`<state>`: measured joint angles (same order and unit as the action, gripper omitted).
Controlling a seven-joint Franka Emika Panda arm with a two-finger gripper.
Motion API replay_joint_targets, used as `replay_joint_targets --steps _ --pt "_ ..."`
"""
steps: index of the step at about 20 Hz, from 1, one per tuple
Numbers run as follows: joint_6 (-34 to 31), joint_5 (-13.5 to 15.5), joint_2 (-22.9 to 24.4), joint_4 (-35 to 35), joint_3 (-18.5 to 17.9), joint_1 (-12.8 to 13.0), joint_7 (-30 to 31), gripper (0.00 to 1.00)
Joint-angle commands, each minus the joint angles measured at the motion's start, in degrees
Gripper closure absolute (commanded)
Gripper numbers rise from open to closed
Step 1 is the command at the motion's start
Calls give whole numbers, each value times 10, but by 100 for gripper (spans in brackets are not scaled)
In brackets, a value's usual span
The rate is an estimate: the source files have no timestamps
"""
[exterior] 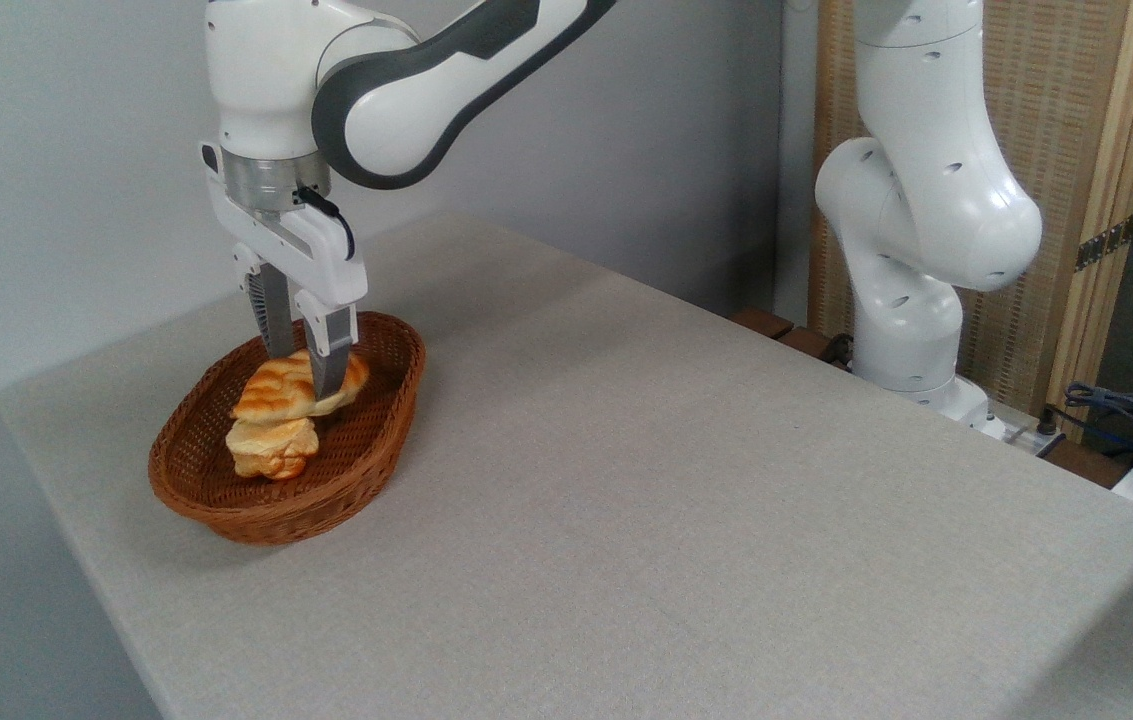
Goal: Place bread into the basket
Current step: 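Open the gripper to release the loaf and raise it slightly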
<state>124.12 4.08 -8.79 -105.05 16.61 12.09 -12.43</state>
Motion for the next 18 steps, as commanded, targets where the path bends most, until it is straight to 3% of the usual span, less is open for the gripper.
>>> replay_joint_targets --steps 1,9,15,18 --pt "-16 -9 2 5 0 -1 13 0" --pt "-19 -9 25 11 -17 -13 17 0" --pt "-71 -12 58 19 -92 -13 0 0" --pt "-134 -31 75 20 -139 -13 -81 0"
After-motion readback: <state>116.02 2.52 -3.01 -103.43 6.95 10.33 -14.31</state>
